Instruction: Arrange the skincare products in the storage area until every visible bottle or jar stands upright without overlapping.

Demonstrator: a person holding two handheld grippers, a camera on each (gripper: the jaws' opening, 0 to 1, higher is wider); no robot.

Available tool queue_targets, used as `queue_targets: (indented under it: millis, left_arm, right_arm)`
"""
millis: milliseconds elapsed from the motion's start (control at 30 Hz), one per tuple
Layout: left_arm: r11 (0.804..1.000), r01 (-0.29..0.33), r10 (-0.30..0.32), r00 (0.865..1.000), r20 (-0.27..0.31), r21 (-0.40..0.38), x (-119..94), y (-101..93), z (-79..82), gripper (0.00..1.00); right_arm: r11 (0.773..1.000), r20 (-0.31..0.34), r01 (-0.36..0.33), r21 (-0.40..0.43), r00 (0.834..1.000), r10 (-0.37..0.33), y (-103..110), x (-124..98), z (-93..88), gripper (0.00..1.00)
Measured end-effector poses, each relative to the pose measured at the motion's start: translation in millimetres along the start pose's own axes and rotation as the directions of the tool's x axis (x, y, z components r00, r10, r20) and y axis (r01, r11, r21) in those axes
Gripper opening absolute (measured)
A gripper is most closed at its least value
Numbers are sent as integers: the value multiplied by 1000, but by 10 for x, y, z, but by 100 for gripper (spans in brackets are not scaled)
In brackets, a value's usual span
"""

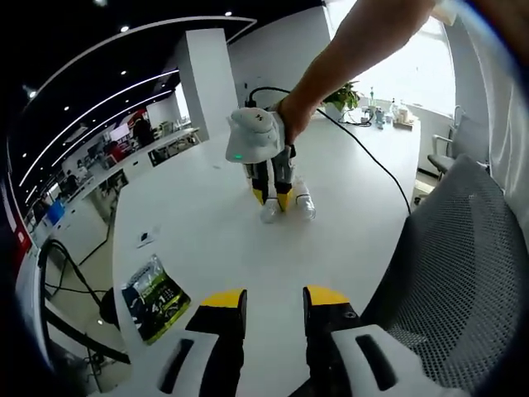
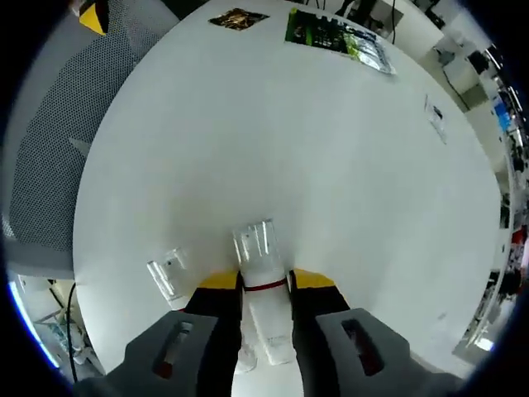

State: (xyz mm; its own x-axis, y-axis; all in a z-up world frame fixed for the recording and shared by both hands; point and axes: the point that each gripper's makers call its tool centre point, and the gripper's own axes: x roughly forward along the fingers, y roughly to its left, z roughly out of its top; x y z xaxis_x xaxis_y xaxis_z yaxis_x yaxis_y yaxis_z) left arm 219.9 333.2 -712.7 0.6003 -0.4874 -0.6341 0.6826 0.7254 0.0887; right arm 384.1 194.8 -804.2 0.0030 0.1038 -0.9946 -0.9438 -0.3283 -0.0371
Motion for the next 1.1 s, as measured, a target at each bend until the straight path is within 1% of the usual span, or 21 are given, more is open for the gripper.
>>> queue_targets:
  millis: [67, 133, 233, 267, 300, 333, 433, 467, 500, 533, 567, 600, 633, 667, 733, 767, 800, 833, 900, 967, 1100]
  left_arm:
    - [1000, 3, -3, 1000, 4, 3, -3, -6, 8, 28]
    - [1000, -2, 2, 1000, 8, 4, -12, 2, 14, 28]
    - [1000, -9, 9, 1000, 18, 0, -26, 22, 29, 28]
    - [1000, -8, 8, 1000, 20, -2, -27, 25, 34, 28]
    - [1000, -3, 3, 1000, 27, -10, -29, 23, 47, 28]
    - [1000, -1, 1, 1000, 29, -11, -32, 23, 54, 28]
    - [1000, 10, -10, 999, 42, -18, -37, 11, 81, 28]
    - [1000, 12, -11, 999, 46, -19, -38, 8, 87, 28]
    - [1000, 18, -16, 999, 50, -21, -37, 0, 96, 28]
    - [999, 24, -22, 998, 53, -26, -37, -7, 102, 28]
    - [999, 31, -29, 998, 60, -39, -42, -15, 117, 28]
    - [998, 37, -33, 996, 83, -52, -56, -19, 154, 28]
    - [998, 39, -34, 995, 91, -55, -65, -20, 165, 28]
    - [997, 44, -38, 995, 97, -62, -72, -28, 172, 28]
    - [996, 50, -42, 993, 110, -68, -81, -47, 191, 28]
    - [996, 50, -43, 993, 113, -67, -83, -51, 196, 28]
    - [997, 52, -44, 992, 120, -65, -89, -62, 211, 28]
    - [996, 55, -46, 991, 127, -65, -94, -69, 222, 28]
    - [996, 62, -52, 988, 144, -66, -102, -83, 249, 28]
    - [996, 63, -53, 988, 145, -69, -98, -79, 250, 28]
    - [993, 76, -61, 985, 163, -93, -108, -63, 264, 32]
  right_arm:
    - [1000, 21, 9, 8, 1000, -9, -4, -16, -11, 18]
    - [998, 8, 59, 19, 998, -59, -49, -55, -46, 18]
    - [992, 67, 117, 44, 991, -119, -72, -181, 87, 17]
    - [990, 69, 132, 50, 988, -136, -79, -225, 105, 17]
    - [984, 93, 165, 71, 981, -171, -109, -297, 158, 17]
    - [981, 104, 173, 84, 978, -181, -113, -326, 180, 17]
    - [959, 172, 223, 172, 952, -252, -142, -536, 316, 17]
    - [946, 201, 245, 211, 936, -288, -156, -625, 380, 17]
    - [938, 220, 247, 243, 928, -302, -144, -677, 425, 17]
    - [923, 255, 254, 290, 909, -330, -136, -760, 507, 17]
    - [914, 282, 248, 322, 896, -342, -112, -821, 577, 17]
    - [900, 316, 250, 358, 874, -369, -84, -921, 668, 17]
    - [891, 331, 252, 377, 862, -384, -68, -973, 710, 17]
    - [875, 351, 258, 410, 841, -412, -44, -1067, 775, 17]
    - [855, 387, 252, 453, 809, -443, 1, -1190, 876, 17]
    - [837, 406, 249, 486, 785, -469, 25, -1280, 928, 17]
    - [824, 421, 239, 513, 767, -485, 45, -1337, 959, 17]
    - [805, 450, 215, 553, 736, -505, 82, -1427, 1016, 17]
    - [772, 478, 185, 609, 690, -543, 142, -1575, 1078, 17]
    - [746, 491, 170, 644, 656, -573, 180, -1694, 1113, 17]
    - [684, 531, 108, 722, 548, -647, 250, -1974, 1178, 17]
